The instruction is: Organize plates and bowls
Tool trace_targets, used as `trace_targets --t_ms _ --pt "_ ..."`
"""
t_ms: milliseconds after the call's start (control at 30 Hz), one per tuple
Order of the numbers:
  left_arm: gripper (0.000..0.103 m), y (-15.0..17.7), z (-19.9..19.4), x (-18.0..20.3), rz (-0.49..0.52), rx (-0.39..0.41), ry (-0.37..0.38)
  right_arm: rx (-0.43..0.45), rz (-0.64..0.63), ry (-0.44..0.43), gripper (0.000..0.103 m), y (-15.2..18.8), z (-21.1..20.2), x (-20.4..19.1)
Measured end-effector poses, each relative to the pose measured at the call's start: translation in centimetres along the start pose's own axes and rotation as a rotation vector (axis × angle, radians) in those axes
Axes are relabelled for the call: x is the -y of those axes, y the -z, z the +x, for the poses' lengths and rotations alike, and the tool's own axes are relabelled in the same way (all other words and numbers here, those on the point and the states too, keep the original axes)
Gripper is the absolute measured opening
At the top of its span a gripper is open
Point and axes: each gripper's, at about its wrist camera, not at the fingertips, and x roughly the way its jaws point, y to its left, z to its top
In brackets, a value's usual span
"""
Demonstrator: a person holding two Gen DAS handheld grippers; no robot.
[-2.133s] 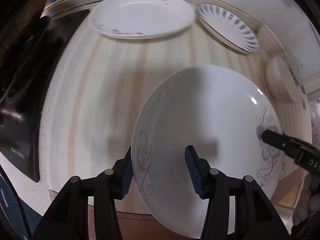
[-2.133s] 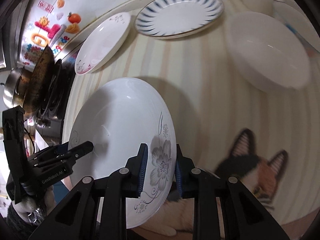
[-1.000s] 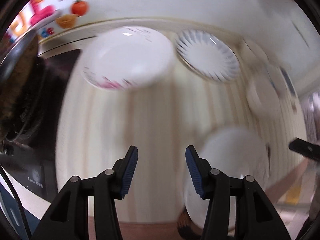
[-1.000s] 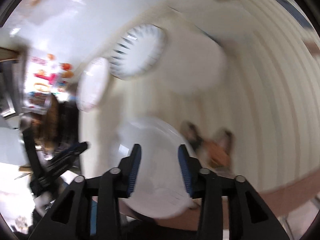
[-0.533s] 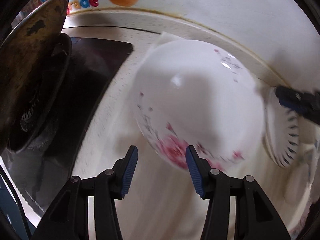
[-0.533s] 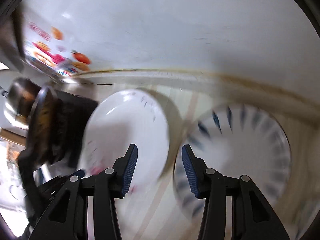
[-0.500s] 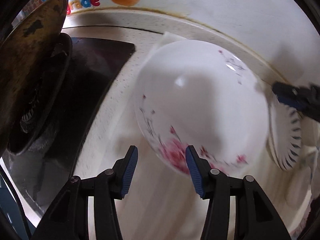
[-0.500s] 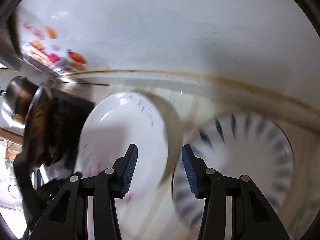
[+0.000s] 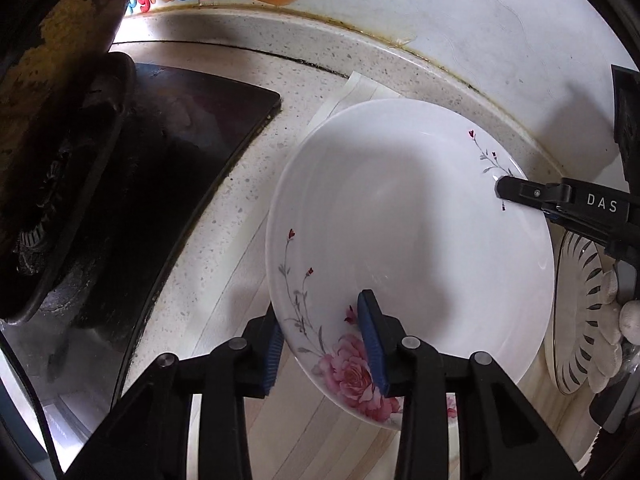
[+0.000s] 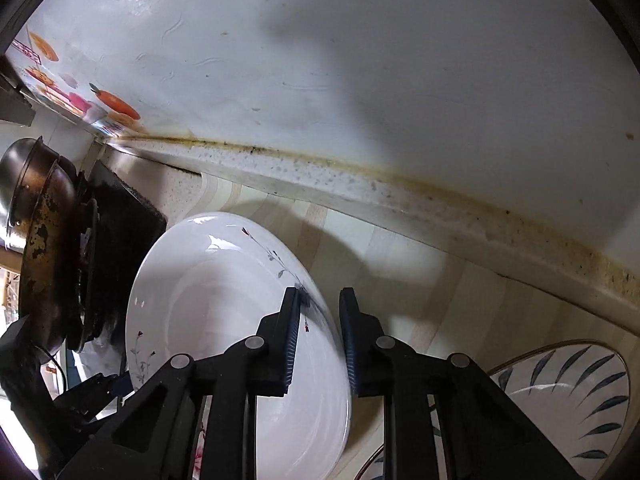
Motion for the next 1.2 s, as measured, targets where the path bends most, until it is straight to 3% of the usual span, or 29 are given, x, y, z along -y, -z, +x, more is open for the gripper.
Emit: trace_targets --t_ms 400,667,900,1200 --pt "0.033 3.4 -4.4 0.0 0.052 0.036 0.034 0.034 0.006 0.016 0.020 2.8 -3.5 -0.9" --pt "0.033 4.5 -8.6 0.7 0.094 0.072 0.084 0.099 0.047 0.013 0.020 7.0 -9.6 -1.6" --pt "0.033 7.2 -11.5 1.6 0.148 0.076 0.133 0.155 0.112 0.006 0.020 13.7 -15.9 -1.9" --pt "0.033 12.5 -13.8 4.0 0.285 0.061 0.182 0.200 0.217 0.045 0.020 24.1 -20.6 -0.8"
